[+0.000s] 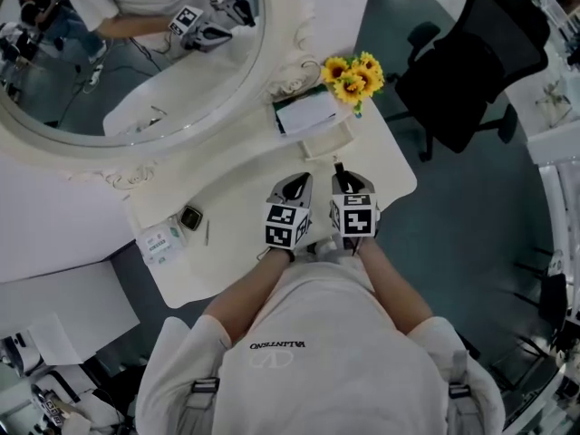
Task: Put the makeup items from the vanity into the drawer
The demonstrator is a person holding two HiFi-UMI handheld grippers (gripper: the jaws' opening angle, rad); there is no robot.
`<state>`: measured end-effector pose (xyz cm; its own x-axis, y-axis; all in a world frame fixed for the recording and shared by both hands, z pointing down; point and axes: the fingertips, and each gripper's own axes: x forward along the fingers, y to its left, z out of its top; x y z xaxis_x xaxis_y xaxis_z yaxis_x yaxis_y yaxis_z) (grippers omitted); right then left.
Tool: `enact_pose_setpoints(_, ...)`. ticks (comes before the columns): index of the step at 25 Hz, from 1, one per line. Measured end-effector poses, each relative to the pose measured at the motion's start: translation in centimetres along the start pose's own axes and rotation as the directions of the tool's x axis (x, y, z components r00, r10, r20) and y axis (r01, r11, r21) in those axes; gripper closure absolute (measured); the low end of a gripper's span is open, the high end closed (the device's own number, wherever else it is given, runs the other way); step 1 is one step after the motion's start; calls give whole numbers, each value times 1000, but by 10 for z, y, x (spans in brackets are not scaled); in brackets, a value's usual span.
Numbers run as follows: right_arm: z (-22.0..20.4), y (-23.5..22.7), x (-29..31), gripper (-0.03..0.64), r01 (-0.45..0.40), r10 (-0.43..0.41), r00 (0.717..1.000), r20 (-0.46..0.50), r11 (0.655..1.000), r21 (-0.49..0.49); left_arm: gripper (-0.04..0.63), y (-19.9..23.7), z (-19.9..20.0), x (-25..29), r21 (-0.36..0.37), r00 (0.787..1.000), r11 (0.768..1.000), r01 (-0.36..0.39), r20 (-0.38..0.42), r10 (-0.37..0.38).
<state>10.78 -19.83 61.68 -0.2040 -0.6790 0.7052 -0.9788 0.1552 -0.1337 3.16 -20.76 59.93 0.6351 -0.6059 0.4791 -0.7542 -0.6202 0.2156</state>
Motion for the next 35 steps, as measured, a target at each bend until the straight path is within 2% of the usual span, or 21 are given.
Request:
enact_pose_setpoints(10, 10, -13, 2, 511, -1, 1, 1000, 18, 1000, 18, 592, -14, 13, 23, 23, 1000, 1000, 16, 5, -16)
enact_pose_setpoints(25, 43, -24, 26, 509, -43, 42, 998, 44, 999, 20, 592, -1, 36, 57, 18, 999, 1000, -25, 21, 25)
enact_pose_setpoints(35, 66, -32, 48, 509, -65, 64, 997, 53, 998, 15, 592, 10, 46, 86, 60, 999, 997, -42, 0, 42)
